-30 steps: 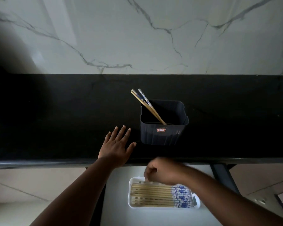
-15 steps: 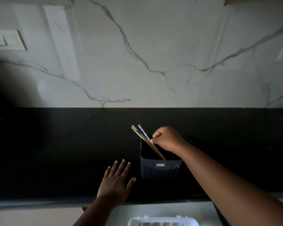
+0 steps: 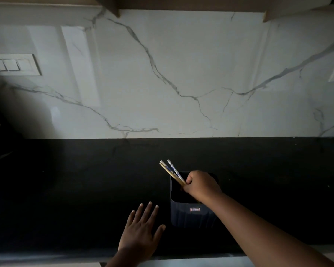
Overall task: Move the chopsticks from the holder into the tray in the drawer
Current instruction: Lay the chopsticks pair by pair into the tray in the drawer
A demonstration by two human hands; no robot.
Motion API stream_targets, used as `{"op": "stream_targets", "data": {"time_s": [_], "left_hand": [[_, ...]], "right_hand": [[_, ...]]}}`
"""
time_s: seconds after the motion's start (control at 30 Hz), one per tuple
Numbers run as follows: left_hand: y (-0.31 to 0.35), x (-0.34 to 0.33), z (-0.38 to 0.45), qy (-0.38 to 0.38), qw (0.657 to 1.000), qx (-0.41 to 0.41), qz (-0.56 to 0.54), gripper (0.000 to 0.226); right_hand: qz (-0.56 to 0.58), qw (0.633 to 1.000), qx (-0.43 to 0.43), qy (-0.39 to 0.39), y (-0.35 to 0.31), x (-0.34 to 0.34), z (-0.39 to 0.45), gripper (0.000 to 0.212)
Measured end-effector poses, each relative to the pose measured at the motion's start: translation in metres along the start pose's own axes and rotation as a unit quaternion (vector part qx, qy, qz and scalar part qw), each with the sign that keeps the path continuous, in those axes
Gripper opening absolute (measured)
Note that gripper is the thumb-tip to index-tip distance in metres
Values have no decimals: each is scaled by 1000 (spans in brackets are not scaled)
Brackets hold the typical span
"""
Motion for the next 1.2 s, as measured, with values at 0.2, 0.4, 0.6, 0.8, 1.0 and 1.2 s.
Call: {"op": "stream_targets", "data": {"time_s": [0.2,0.4,0.6,0.8,1.0,1.2], "left_hand": [[0,2,0,0,1000,4,2,72],[2,4,-1,11,1000,2,16,71],[1,4,-1,2,1000,10,15,71],[1,-4,4,-118,993,25,16,76],[-2,132,8,133,926,37,-351,30],[68,253,-14,13,812,-79,-578,33]], "right_hand": [[-70,997,37,-2,-15,2,-3,10],[-67,997,45,2,-15,4,-4,26],[-7,997,69,45,-20,36,-7,24],[165,971,122,120,-42,102,-16,18],[380,913,126,78,-60,137,-33,9],[451,884,122,5,-80,129,-45,18]]}}
Point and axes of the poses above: each hand's wrist, its own z-axis towards the middle knuckle, its own x-axis out of the back of the hand, y = z × x, the point moved 9 cm from there along z, towards the middle knuckle, and after that the axes turned 12 degrees about x, right-handed, at the moved point
